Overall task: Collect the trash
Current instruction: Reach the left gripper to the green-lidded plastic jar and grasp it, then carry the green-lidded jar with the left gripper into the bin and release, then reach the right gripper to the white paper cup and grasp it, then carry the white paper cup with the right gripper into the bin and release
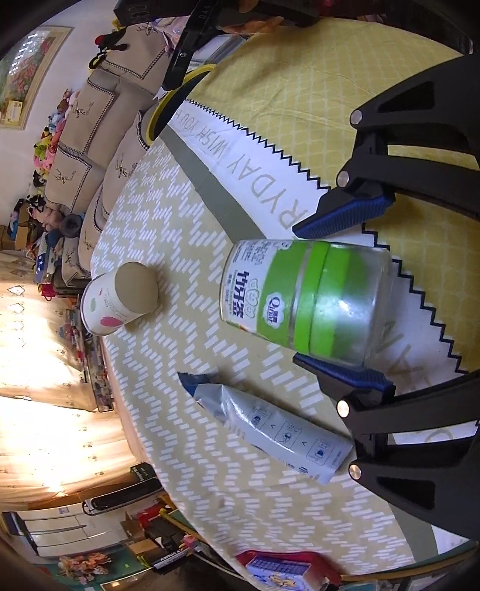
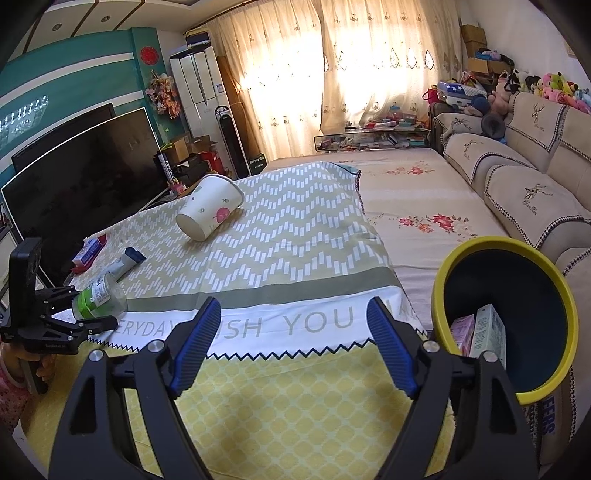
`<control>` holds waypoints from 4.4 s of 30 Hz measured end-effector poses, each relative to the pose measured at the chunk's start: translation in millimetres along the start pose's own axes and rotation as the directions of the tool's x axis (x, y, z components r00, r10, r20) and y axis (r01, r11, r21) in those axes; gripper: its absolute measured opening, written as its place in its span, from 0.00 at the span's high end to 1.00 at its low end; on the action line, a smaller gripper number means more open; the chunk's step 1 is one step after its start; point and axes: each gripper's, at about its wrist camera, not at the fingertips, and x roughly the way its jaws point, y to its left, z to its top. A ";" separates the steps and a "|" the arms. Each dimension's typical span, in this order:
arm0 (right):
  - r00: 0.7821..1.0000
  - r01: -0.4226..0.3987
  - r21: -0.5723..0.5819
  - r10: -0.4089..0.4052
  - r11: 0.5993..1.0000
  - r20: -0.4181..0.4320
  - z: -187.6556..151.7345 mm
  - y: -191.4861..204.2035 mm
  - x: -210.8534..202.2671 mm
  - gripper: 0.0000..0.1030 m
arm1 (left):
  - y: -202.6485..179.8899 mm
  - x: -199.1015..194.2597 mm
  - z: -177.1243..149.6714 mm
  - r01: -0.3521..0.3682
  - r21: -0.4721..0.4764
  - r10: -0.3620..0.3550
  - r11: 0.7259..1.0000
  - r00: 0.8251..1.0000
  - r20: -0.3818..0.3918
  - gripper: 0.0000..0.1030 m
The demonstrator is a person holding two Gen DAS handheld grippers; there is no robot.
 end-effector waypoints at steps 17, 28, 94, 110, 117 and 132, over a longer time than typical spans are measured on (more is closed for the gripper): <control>1.000 -0.009 -0.011 0.009 1.000 -0.002 0.3 -0.5 -3.9 0.25 | -26.5 -16.4 9.7 -0.054 -0.059 0.056 0.997 0.998 0.029 0.51; 0.992 0.069 0.001 -0.069 0.998 0.110 16.9 -44.9 -60.0 0.25 | -102.9 -35.2 54.7 -0.001 -0.057 0.007 0.998 0.994 0.111 0.51; 0.996 -0.090 -0.119 0.087 0.989 -0.036 83.6 123.1 75.3 0.20 | -15.7 -139.0 -64.2 -0.134 -0.388 0.254 0.912 0.927 0.275 0.16; 0.984 0.073 0.056 -0.062 0.996 -0.168 76.1 146.9 179.8 0.20 | -22.0 -152.9 -76.9 -0.100 -0.390 0.231 0.916 0.924 0.304 0.16; 0.983 0.087 0.086 -0.072 0.992 -0.168 79.8 149.2 194.0 0.33 | -24.5 -151.8 -79.1 -0.095 -0.389 0.224 0.916 0.927 0.301 0.15; 0.996 0.015 -0.021 -0.017 1.000 -0.088 72.8 121.7 110.5 0.45 | -31.9 -145.4 -74.1 -0.092 -0.370 0.212 0.924 0.931 0.296 0.15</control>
